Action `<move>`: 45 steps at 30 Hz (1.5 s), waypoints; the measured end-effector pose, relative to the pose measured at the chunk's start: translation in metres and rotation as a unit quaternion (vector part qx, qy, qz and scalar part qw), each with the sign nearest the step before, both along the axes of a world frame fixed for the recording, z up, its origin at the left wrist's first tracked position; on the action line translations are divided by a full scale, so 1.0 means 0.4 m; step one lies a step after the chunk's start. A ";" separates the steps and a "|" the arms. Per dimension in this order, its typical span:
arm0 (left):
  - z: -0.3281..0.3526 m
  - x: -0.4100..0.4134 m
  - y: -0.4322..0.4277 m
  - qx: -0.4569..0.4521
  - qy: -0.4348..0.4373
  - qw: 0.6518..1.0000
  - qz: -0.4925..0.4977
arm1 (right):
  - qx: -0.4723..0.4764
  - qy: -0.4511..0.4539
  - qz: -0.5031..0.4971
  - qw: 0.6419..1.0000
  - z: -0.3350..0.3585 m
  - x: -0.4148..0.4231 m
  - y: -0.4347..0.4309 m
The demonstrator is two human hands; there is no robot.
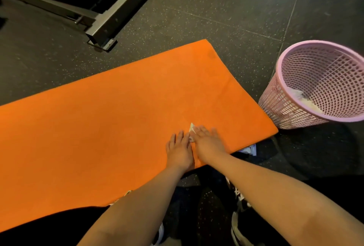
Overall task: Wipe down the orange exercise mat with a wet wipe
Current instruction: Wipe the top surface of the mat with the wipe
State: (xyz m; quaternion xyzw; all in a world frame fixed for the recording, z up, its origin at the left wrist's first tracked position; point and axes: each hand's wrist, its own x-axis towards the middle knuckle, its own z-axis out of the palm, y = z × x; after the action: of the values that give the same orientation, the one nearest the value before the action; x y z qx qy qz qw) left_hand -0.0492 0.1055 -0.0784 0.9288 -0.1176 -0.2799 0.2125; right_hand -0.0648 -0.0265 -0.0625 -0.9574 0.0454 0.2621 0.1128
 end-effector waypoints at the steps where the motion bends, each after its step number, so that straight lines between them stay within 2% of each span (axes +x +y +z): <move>1: 0.009 -0.009 0.003 0.003 -0.003 1.000 -0.001 | -0.019 0.002 -0.001 1.000 0.005 -0.003 -0.019; 5: 0.028 -0.043 0.007 0.024 -0.003 1.000 -0.003 | -0.034 0.009 -0.088 0.996 0.034 -0.031 -0.005; 9: 0.036 -0.076 0.000 0.023 0.015 1.000 0.000 | 0.030 -0.010 -0.036 0.999 0.021 -0.097 0.039; 11: 0.041 -0.081 0.003 0.018 0.015 1.000 -0.011 | 0.018 -0.011 -0.016 1.000 0.018 -0.104 0.010; 14: 0.051 -0.076 0.012 0.024 0.016 0.999 -0.020 | -0.043 0.013 -0.071 0.997 0.038 -0.087 -0.026; 16: 0.054 -0.068 0.014 0.030 0.018 0.999 -0.027 | -0.034 0.028 -0.090 0.995 0.055 -0.074 -0.011; 20: 0.051 -0.063 0.021 0.031 0.020 0.999 -0.022 | 0.055 0.032 -0.003 0.998 0.034 -0.078 0.038; 22: 0.050 -0.052 0.027 0.031 0.013 0.999 -0.019 | 0.042 0.034 0.014 0.998 0.020 -0.064 0.019; 25: 0.052 -0.024 0.024 0.048 0.008 0.999 -0.022 | -0.018 0.036 -0.053 0.998 0.026 -0.023 -0.007; 27: 0.050 -0.005 0.016 0.057 0.010 0.998 -0.018 | -0.001 0.042 -0.089 0.995 0.029 0.000 0.012; 31: 0.039 0.035 0.015 0.070 0.023 0.997 -0.006 | 0.062 0.025 -0.013 0.998 -0.012 0.019 0.040; 33: 0.028 0.053 0.018 0.083 0.022 0.996 -0.004 | 0.050 0.011 -0.025 0.998 -0.029 0.044 0.001; 37: 0.006 0.087 0.003 0.084 0.007 0.996 0.007 | 0.016 0.000 -0.125 0.992 -0.039 0.103 -0.033; 42: -0.017 0.132 -0.016 0.071 0.003 0.997 0.006 | 0.036 -0.015 -0.027 0.999 -0.078 0.152 0.014; 45: -0.030 0.166 -0.023 0.066 -0.013 0.998 -0.006 | -0.019 -0.012 -0.093 0.995 -0.095 0.219 -0.057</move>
State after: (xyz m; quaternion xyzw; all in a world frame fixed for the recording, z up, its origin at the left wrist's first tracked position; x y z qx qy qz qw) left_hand 0.0173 0.0961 -0.0905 0.9437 -0.1068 -0.2762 0.1474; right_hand 0.0228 -0.0492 -0.1007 -0.9541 0.1378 0.2377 0.1194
